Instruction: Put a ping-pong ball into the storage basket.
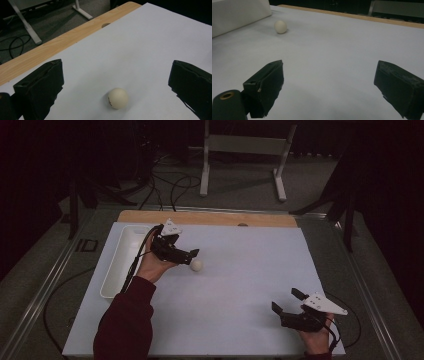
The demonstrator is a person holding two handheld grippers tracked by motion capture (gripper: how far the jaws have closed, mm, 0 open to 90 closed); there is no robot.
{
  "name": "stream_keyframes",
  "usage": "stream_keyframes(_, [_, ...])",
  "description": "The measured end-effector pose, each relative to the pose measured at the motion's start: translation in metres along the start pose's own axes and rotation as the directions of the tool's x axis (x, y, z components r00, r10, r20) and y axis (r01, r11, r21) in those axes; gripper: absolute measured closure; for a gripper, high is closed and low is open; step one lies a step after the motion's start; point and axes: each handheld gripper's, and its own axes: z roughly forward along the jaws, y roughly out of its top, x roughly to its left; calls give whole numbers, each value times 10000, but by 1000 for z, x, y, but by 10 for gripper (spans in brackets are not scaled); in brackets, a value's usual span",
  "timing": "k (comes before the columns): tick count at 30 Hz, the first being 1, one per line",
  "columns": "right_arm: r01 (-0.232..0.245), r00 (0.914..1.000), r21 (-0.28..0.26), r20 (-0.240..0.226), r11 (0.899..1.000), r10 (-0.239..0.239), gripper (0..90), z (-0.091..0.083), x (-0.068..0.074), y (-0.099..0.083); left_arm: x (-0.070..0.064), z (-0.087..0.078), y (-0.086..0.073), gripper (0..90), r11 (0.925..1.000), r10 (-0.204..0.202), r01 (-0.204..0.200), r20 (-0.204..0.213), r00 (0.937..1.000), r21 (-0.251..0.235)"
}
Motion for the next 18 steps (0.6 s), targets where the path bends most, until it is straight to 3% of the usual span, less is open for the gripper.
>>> stream_keyframes(18, [3,10000,7,-14,10000,-3,90,0,0,0,-2,14,-7,10,9998,21,-27,265,9996,216])
